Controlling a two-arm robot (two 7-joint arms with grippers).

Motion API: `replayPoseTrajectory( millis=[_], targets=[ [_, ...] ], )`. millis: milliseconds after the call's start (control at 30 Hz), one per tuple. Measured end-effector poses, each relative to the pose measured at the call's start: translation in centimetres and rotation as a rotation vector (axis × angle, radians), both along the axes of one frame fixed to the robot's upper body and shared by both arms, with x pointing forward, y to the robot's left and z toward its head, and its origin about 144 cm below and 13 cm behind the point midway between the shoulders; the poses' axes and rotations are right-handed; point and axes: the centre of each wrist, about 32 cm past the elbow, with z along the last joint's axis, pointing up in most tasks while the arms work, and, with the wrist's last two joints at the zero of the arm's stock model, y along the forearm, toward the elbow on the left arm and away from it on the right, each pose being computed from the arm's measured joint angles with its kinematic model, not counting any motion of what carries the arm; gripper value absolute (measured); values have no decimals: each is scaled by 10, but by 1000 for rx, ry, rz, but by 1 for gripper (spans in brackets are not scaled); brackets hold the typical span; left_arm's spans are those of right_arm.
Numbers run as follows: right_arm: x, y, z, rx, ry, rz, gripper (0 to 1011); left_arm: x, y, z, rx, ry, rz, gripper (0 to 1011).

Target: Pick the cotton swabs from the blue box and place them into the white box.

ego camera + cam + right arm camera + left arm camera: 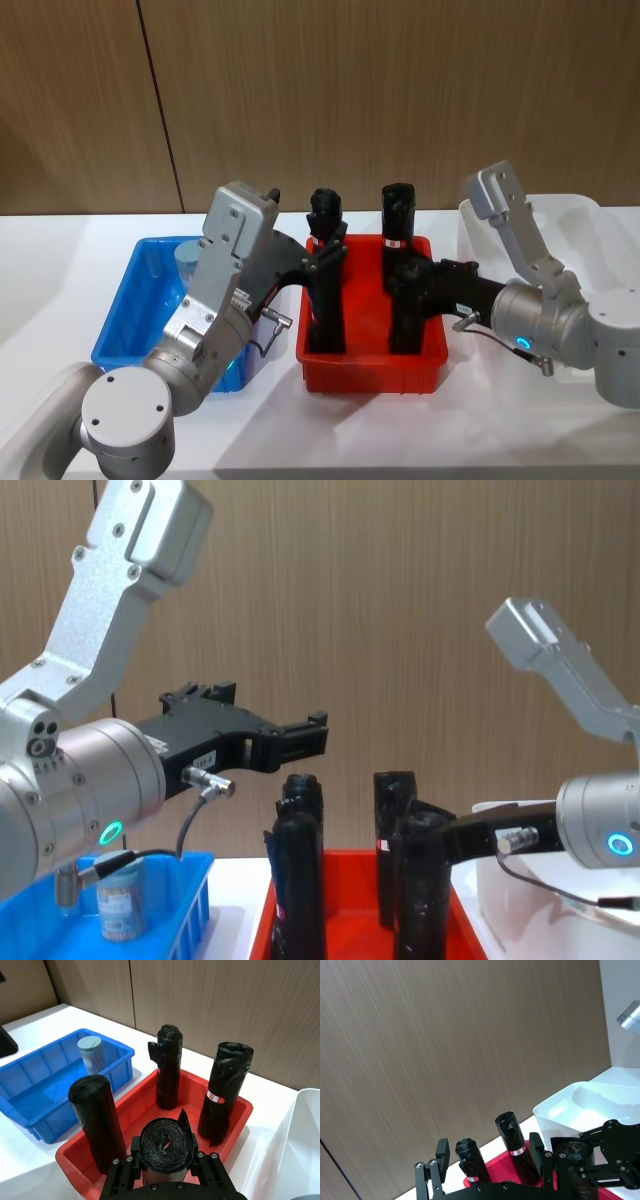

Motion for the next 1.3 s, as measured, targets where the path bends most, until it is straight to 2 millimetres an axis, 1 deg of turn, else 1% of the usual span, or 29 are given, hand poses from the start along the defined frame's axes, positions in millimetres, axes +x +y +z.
replayPoseTrajectory(
  millis=[367, 667, 967, 1067, 1300],
  targets=[
    [-4, -4, 9, 26, -34, -10, 512, 0, 0, 0, 0, 0, 0, 1004],
    [-9, -14, 26, 55, -87, -28, 512, 0, 0, 0, 0, 0, 0, 1004],
    [-12, -29, 48, 91, -147, -55, 512, 0, 0, 0, 0, 0, 0, 1004],
    [-13, -36, 60, 106, -179, -68, 512, 0, 0, 0, 0, 0, 0, 1004],
    [-14, -48, 80, 122, -237, -94, 512, 0, 0, 0, 0, 0, 0, 1004]
  ],
)
